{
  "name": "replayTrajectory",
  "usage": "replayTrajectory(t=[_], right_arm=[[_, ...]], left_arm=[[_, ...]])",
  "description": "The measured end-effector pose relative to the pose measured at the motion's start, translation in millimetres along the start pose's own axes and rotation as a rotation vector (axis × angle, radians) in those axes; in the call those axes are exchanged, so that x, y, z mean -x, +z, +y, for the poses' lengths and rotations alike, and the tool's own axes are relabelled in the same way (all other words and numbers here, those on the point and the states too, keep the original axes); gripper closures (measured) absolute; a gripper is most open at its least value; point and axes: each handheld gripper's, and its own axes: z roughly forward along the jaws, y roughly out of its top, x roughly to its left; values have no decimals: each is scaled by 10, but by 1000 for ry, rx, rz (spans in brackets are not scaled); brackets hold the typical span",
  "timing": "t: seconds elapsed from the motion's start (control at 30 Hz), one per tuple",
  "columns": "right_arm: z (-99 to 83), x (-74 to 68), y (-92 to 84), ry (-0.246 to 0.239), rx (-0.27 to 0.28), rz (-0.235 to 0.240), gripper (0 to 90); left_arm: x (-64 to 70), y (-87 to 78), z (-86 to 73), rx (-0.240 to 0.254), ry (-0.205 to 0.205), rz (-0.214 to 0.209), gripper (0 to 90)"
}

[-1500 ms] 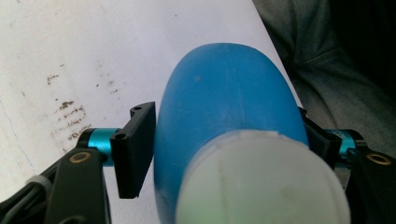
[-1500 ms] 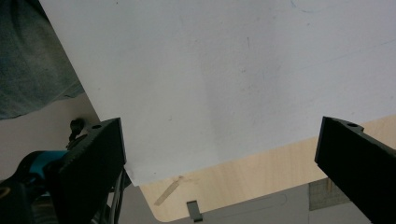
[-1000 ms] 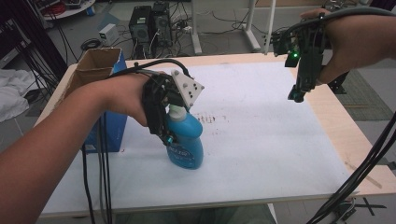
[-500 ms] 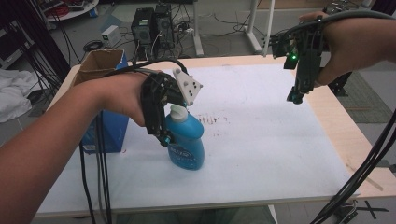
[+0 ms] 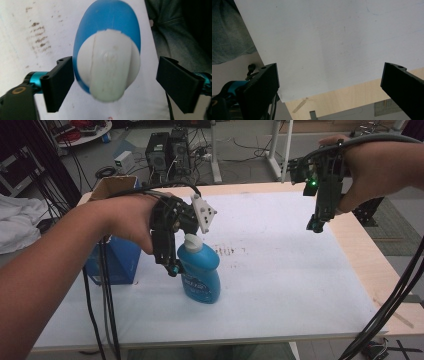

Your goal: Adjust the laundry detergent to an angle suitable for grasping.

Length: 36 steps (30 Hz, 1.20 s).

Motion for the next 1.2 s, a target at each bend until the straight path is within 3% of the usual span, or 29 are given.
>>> replayTrajectory(t=[0.2,0.63,0.83,1.2], right_arm=[[13,5,6,-5,4,1,9],[40,10,8,-12,10,1,9],[58,9,-1,-18,14,-1,9],[82,0,-11,-28,18,0,9]], left_arm=[[23,-118,-36,-43,-48,48,66],[127,-361,-155,-133,-114,85,16],[152,-472,-214,-160,-163,77,16],[118,-515,-239,-184,-219,65,17]])
